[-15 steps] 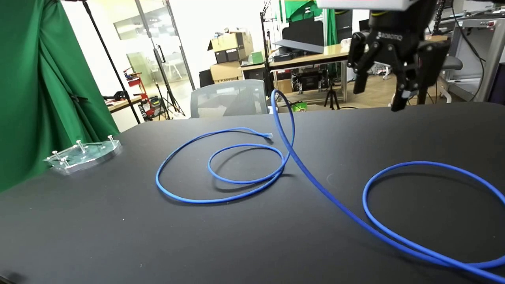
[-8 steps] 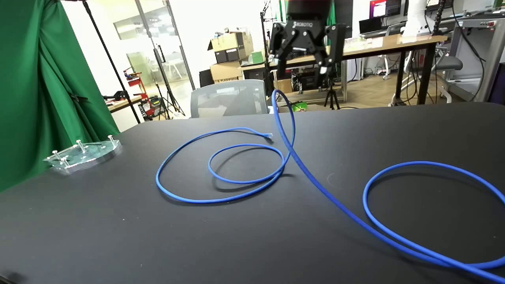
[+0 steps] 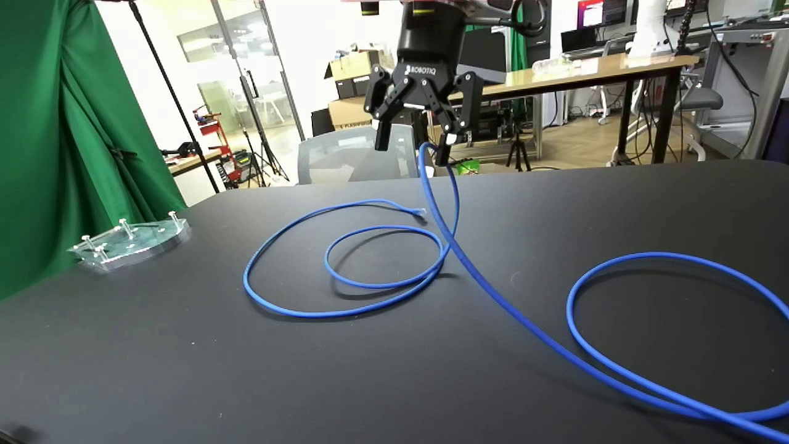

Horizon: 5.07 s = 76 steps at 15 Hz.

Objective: Pick up the the cable and put it straight on the table

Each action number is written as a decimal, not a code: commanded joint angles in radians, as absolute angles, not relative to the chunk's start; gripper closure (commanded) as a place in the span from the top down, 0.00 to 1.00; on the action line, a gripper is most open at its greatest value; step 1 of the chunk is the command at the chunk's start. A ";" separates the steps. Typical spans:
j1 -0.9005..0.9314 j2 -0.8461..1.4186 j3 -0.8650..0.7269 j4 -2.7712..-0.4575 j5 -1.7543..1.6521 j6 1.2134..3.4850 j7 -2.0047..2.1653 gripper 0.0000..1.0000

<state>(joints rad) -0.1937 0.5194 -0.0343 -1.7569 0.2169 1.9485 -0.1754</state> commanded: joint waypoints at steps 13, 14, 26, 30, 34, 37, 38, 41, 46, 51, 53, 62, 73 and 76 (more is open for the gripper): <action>-0.184 0.599 -0.091 -1.600 -0.018 1.594 -0.177 0.25; -0.184 0.603 -0.093 -1.598 -0.024 1.603 -0.174 0.19; -0.153 0.540 -0.140 -1.671 -0.071 2.173 0.001 0.01; -0.124 0.541 -0.142 -1.665 -0.099 2.257 0.030 0.01; -0.082 0.565 -0.117 -1.640 -0.112 2.270 0.009 0.01; -0.044 0.601 -0.096 -1.597 -0.123 2.259 -0.005 0.01; -0.031 0.614 -0.086 -1.580 -0.126 2.252 -0.011 0.01; 0.012 0.644 -0.054 -1.545 -0.135 2.246 -0.031 0.01; 0.055 0.672 -0.010 -1.524 -0.142 2.250 -0.083 0.01; 0.028 0.693 -0.002 -1.515 -0.114 2.212 -0.129 0.01; 0.016 0.692 0.000 -1.520 -0.107 2.185 -0.147 0.29; 0.022 0.575 0.014 -1.634 -0.118 2.080 -0.164 0.89; 0.031 0.300 0.022 -2.046 -0.148 2.331 -0.142 1.00; 0.021 0.288 0.006 -2.099 -0.139 2.369 -0.084 1.00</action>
<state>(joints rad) 0.0188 0.3359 0.0282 -2.0181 -0.1314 2.3283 -0.1674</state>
